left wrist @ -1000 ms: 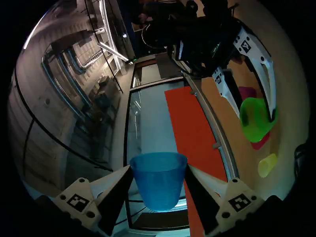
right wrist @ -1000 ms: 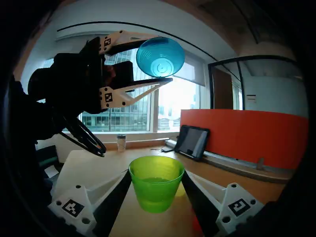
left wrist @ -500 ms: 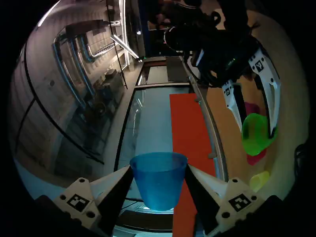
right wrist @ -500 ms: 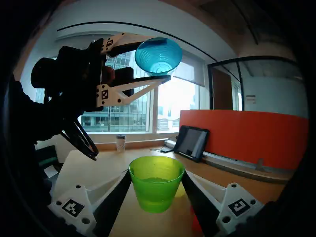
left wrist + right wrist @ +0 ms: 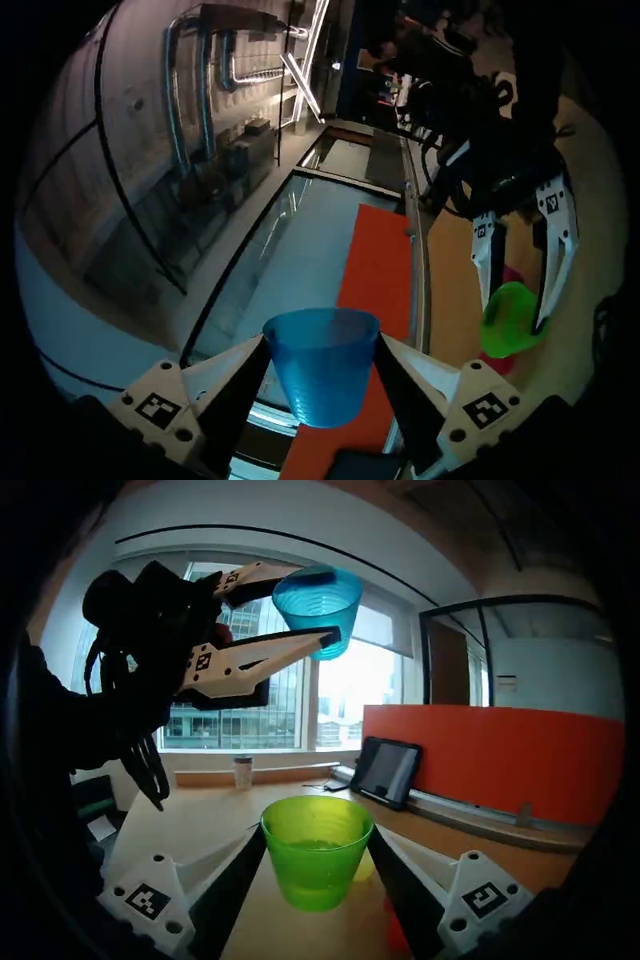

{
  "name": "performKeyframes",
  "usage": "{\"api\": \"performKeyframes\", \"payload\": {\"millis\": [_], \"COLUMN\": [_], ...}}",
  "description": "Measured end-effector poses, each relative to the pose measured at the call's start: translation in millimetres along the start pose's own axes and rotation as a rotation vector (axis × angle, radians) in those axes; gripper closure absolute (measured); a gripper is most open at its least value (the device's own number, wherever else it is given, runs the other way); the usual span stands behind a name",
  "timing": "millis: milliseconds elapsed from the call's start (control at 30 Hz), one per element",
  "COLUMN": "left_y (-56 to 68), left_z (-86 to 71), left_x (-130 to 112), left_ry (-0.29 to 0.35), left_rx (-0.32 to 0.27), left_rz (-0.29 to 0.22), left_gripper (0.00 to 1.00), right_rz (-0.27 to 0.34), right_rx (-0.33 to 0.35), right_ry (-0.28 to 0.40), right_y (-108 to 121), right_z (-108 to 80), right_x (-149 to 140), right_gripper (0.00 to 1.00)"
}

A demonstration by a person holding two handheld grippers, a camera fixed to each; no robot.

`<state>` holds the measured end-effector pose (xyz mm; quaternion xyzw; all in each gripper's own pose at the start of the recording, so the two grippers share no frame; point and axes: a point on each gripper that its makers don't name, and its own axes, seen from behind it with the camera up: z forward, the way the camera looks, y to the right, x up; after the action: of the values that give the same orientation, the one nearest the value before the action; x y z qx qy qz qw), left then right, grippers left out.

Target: Pour water

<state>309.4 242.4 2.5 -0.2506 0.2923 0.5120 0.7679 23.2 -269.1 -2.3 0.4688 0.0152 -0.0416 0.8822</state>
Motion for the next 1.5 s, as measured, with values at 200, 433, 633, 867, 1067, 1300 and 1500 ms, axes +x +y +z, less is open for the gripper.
{"api": "performKeyframes", "payload": {"millis": [200, 433, 633, 867, 1067, 1300, 1500], "left_y": [-4.5, -3.2, -6.9, -7.4, -10.9, -8.4, 2.0], "left_z": [1.5, -0.7, -4.0, -5.5, -7.2, -7.1, -8.7], "left_x": [-7.9, -12.8, -14.0, -20.8, -32.1, -46.3, -52.2], "left_ry": [-0.003, -0.001, 0.007, 0.013, 0.008, -0.011, -0.037], "left_rx": [0.009, 0.012, 0.017, 0.015, 0.019, 0.014, -0.002], "left_rz": [-0.138, -0.288, -0.423, -0.604, -0.770, -0.872, -0.877], "left_gripper": [0.14, 0.14, 0.14, 0.14, 0.14, 0.14, 0.14], "right_rz": [0.001, -0.003, -0.007, -0.008, -0.010, -0.012, -0.012], "right_rx": [-0.002, -0.006, -0.009, -0.010, -0.012, -0.014, -0.015], "right_ry": [0.001, 0.005, 0.007, 0.008, 0.006, 0.007, 0.003], "right_y": [1.2, 1.3, 2.3, 2.0, 0.9, 0.4, -1.4], "right_z": [-1.2, -2.1, -2.3, -2.5, -2.5, -2.3, -1.8], "right_x": [-1.0, 1.4, 1.3, 2.3, 3.7, 5.4, 5.0], "right_gripper": [0.09, 0.09, 0.09, 0.09, 0.09, 0.09, 0.09]}}
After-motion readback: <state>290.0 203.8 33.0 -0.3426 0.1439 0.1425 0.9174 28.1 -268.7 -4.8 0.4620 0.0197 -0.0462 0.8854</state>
